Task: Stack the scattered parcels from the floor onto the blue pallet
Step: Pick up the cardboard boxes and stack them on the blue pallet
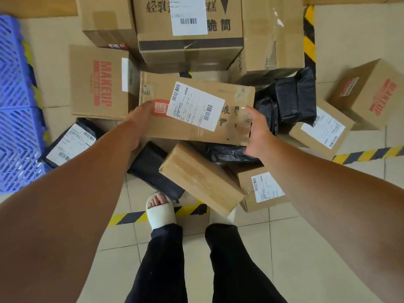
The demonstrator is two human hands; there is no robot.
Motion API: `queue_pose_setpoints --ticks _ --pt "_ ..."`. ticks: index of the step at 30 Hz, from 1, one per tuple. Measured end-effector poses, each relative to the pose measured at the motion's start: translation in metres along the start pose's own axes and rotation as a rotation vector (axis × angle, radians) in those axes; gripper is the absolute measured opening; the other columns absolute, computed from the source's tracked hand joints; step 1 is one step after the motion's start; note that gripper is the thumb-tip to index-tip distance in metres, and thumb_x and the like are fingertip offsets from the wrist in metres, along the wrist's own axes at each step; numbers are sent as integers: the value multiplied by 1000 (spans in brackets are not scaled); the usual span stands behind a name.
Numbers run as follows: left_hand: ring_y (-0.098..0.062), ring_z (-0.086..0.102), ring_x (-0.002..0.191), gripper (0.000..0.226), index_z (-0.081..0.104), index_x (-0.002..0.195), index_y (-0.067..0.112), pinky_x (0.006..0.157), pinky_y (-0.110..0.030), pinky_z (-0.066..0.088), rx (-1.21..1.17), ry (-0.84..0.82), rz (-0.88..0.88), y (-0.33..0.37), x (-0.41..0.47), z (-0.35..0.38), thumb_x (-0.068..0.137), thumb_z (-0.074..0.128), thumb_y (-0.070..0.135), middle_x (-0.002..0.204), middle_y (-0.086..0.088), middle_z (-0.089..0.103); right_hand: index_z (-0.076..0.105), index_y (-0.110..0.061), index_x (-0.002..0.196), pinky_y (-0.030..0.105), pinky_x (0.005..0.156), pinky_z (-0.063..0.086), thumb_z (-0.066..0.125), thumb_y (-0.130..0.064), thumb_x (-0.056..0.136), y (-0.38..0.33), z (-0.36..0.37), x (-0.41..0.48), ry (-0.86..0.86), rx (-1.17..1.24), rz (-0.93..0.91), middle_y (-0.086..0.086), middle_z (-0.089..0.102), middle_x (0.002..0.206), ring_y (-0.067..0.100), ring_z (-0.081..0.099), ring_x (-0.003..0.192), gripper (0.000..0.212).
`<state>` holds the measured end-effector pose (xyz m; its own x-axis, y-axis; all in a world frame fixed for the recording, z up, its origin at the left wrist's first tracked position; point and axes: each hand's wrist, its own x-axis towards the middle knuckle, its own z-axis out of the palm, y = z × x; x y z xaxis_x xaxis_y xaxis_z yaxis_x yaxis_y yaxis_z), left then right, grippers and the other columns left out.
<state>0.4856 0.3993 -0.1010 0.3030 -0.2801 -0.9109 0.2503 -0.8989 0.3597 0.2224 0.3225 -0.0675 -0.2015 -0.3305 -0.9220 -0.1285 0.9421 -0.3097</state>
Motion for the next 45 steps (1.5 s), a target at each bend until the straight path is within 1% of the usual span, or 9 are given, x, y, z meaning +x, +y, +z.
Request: queue_pose_setpoints --ticks 4,9,13,19,23,26,31,38,45 --pt "-22 65 106 78 59 124 33 99 -45 48 -54 -6 -3 -10 -9 -15 59 66 76 116 1 68 64 -30 113 43 83 39 58 -60 87 -6 -11 -32 -10 32 -3 2 66 108 24 57 104 39" --pt "-22 60 110 81 55 126 38 102 -48 43 -129 40 -26 -9 -86 -27 57 69 78 119 3 63 65 -29 103 37 72 40 57 -54 91 -21 -29 -102 -22 61 -31 2 67 103 24 58 104 28" --pt "-23 54 115 83 48 135 37 104 -47 41 -132 37 -1 3 -156 -42 63 67 73 125 2 58 59 -28 84 34 65 38 54 -44 97 -37 -49 -175 -15 72 -68 -3 60 85 16 54 79 22" --pt "-18 47 114 53 43 142 19 91 -36 39 -84 -39 122 22 -275 -65 95 54 41 134 2 49 71 -30 113 50 98 48 68 -53 80 -51 -81 -269 -43 65 -80 5 71 112 28 62 111 40" --pt "-19 41 114 56 32 148 33 91 -38 32 -141 46 139 36 -353 -78 97 54 43 127 5 45 71 -27 103 38 80 49 59 -46 92 -59 -104 -337 -109 62 -75 4 71 103 22 63 99 25" --pt "-18 41 118 51 35 146 28 92 -36 29 -154 16 231 40 -409 -87 99 54 29 129 4 48 72 -32 103 43 91 46 62 -51 87 -59 -123 -390 -89 33 -115 4 69 114 23 61 107 27" --pt "-24 46 123 49 40 143 29 90 -34 33 -226 -29 250 32 -473 -118 96 54 25 126 4 55 69 -31 120 39 82 50 60 -47 89 -52 -157 -475 -120 19 -243 3 67 122 27 61 109 36" --pt "-22 50 123 59 39 141 41 113 -49 31 -232 -15 269 25 -552 -133 87 61 33 128 7 59 62 -28 130 39 77 49 60 -47 90 -39 -189 -540 -208 -6 -288 5 63 126 28 58 114 43" --pt "-25 60 104 48 52 128 37 90 -46 48 -377 185 373 11 -620 -143 83 66 29 126 -6 61 62 -20 125 42 81 51 58 -45 94 -30 -196 -557 -314 -37 -272 9 66 118 29 61 105 40"
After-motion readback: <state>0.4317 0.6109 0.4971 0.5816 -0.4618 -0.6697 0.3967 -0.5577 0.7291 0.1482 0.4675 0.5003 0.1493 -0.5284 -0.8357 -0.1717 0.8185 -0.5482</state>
